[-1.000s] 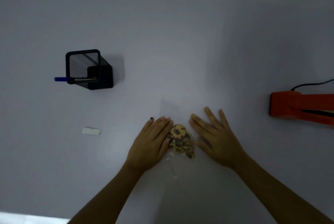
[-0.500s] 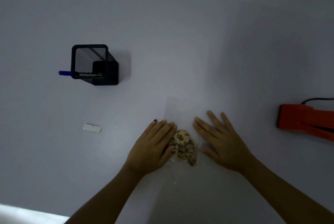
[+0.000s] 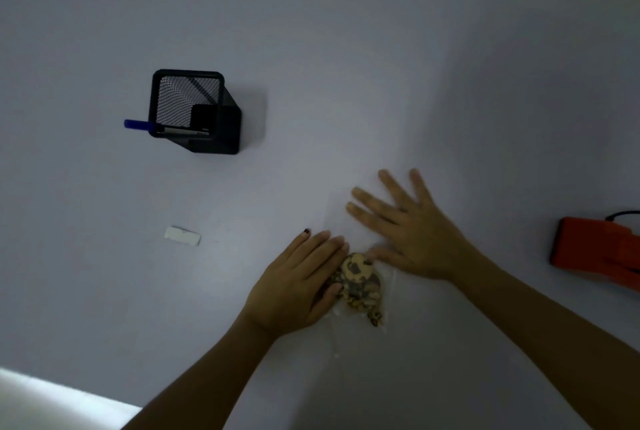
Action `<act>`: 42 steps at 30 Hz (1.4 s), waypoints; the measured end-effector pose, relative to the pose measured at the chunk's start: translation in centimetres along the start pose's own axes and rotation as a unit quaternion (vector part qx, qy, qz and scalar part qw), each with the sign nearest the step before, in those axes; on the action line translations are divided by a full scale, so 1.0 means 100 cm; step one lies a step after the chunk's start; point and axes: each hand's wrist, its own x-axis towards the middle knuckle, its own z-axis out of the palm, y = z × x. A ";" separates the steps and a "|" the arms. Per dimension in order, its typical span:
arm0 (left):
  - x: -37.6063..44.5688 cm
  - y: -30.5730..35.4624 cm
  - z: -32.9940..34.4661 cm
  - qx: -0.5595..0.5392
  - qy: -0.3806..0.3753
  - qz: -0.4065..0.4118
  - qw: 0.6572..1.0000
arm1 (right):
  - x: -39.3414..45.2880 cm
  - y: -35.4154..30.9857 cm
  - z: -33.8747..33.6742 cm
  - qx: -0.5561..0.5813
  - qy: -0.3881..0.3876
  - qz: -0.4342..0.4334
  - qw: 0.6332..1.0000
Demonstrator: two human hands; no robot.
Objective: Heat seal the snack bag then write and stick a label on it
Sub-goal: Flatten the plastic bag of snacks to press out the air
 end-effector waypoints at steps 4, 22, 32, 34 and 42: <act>0.001 0.001 0.002 -0.001 -0.004 -0.004 1.000 | 0.004 0.013 -0.011 0.007 0.009 0.053 0.999; 0.003 0.004 0.001 0.006 -0.003 -0.014 1.000 | 0.017 -0.010 -0.009 0.070 0.023 0.154 0.985; 0.003 0.006 0.000 0.004 -0.004 -0.020 1.000 | -0.047 -0.044 0.009 0.100 -0.002 0.084 0.991; 0.003 0.006 0.000 0.001 -0.005 -0.020 1.000 | -0.064 -0.039 0.012 0.096 -0.005 0.093 0.991; 0.003 0.006 -0.001 0.002 -0.002 -0.018 1.000 | -0.087 -0.033 0.007 0.112 0.105 0.141 0.978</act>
